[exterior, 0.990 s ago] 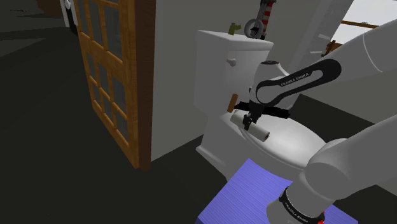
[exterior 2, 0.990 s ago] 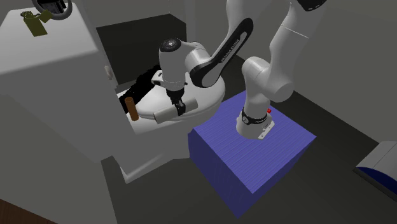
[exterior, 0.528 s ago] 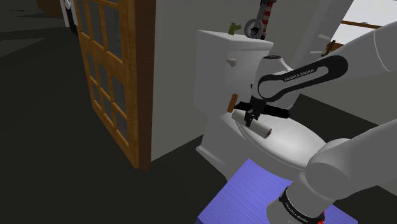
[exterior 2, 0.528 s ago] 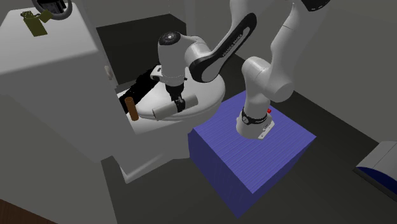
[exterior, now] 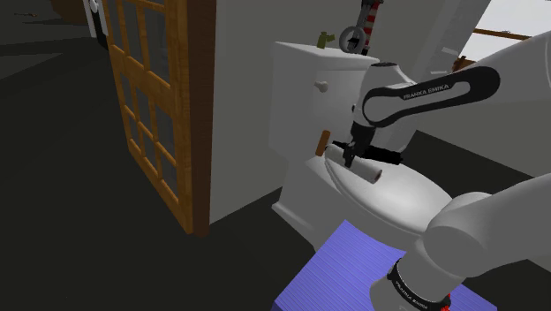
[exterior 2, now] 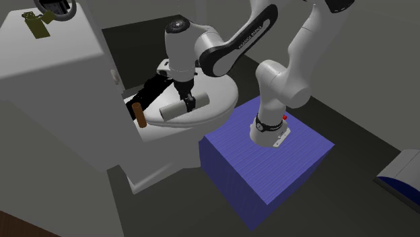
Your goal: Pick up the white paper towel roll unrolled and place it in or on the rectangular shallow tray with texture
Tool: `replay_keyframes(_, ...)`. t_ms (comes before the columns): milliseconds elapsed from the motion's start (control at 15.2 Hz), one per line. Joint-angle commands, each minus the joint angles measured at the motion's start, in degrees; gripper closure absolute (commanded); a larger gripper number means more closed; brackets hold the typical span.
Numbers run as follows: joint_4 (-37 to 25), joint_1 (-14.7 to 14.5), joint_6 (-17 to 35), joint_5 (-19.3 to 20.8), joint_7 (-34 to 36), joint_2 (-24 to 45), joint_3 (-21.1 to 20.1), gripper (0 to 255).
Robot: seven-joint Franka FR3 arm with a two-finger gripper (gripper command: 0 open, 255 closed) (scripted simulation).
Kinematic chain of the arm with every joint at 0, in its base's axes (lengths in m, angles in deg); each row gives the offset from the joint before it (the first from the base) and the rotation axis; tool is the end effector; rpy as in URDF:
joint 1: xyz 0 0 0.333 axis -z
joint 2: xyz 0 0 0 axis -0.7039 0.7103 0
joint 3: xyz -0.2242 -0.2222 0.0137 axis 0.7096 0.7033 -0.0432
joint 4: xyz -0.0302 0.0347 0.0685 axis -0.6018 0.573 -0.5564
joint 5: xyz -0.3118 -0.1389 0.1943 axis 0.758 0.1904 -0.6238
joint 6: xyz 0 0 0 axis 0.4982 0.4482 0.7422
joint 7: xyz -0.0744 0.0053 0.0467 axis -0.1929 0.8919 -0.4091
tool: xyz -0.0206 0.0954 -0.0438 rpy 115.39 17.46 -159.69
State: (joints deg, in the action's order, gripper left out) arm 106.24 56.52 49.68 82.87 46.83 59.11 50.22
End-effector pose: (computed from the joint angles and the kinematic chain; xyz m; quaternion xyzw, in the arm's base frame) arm 0.3295 -0.1874 0.3931 0.9951 -0.0619 -0.0246 0.0734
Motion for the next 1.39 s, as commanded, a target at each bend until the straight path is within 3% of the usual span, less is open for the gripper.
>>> replay_keyframes(0,-1.06,-0.10,-1.95,-0.34,-0.29,-0.88,-0.27,255)
replay_keyframes(660,-6.31,-0.47,-10.17,-1.66,-1.53,-3.92,-1.44,255)
replay_keyframes(990,-13.53,0.64,-7.63,-1.14,-7.92,4.39,3.98,255)
replay_keyframes(1320,-22.10,1.10,-5.83,-3.12,-14.96,13.50,9.09,255)
